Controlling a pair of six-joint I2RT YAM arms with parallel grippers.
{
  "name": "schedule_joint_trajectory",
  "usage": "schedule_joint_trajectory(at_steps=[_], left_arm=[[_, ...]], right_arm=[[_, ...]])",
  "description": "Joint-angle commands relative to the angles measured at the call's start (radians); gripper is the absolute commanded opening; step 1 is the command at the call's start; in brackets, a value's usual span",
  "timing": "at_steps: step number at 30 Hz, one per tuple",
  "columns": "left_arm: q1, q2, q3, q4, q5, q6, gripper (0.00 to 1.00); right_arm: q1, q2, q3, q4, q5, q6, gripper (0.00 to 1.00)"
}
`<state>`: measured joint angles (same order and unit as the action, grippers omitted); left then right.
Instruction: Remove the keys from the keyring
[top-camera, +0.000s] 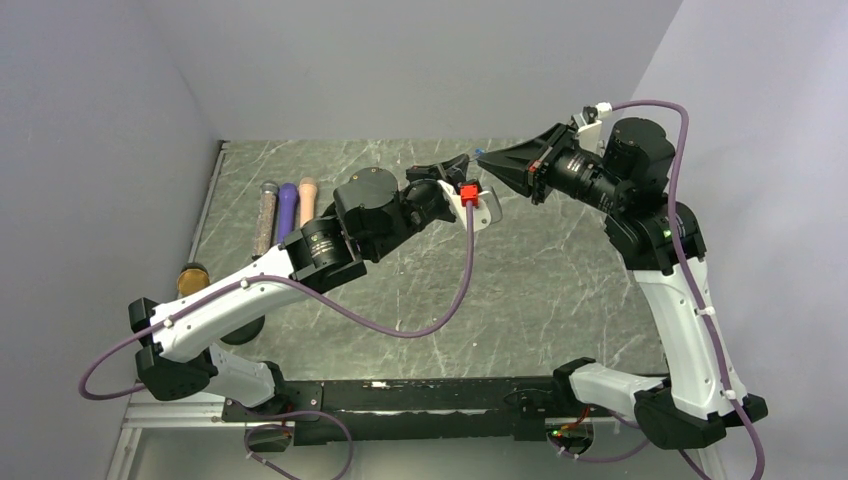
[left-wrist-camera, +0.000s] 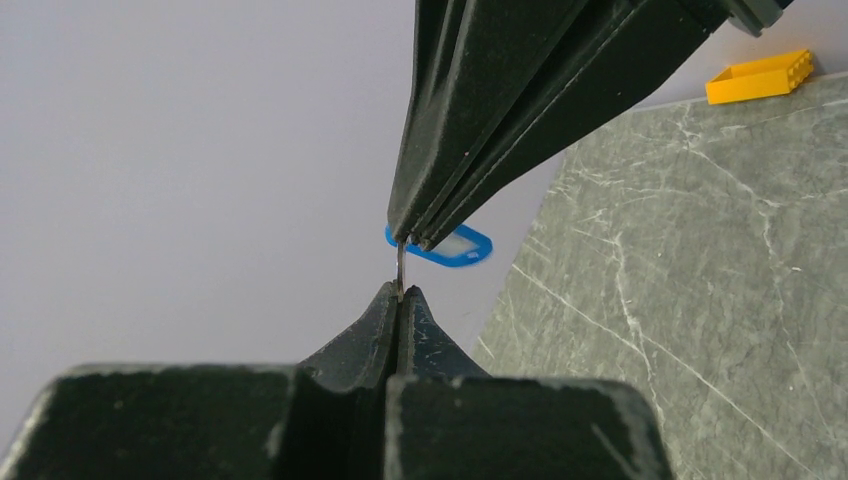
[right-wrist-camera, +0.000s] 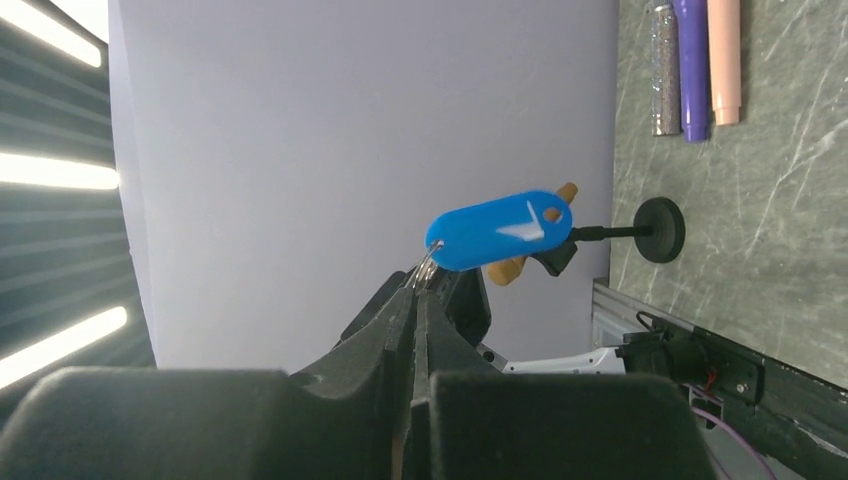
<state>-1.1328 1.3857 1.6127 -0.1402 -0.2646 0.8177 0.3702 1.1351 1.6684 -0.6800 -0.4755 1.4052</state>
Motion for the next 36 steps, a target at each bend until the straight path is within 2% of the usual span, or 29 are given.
schedule_joint_trajectory(at_steps=[1, 5, 14, 21, 36], left_arm=[[-0.008, -0.018, 0.043, 0.017, -0.016, -0.006, 0.00], [-0.012, -0.030, 0.042, 0.014, -0.002, -0.015, 0.00], [-0.012, -0.055, 0.055, -0.003, 0.024, -0.059, 0.00], [-0.012, -0.059, 0.119, -0.079, 0.083, -0.112, 0.00], [-0.012, -0.076, 0.174, -0.140, 0.156, -0.241, 0.00]], right_arm=[[0.004, 0.006, 0.067, -0.025, 0.001, -0.026, 0.08], [0.004, 0.005, 0.056, -0.029, -0.001, -0.031, 0.00], [0.005, -0.020, 0.022, -0.027, 0.001, -0.084, 0.00], [0.005, -0.032, 0.007, -0.046, -0.022, -0.172, 0.00], [0.006, -0.018, 0.060, -0.083, -0.054, -0.339, 0.00]])
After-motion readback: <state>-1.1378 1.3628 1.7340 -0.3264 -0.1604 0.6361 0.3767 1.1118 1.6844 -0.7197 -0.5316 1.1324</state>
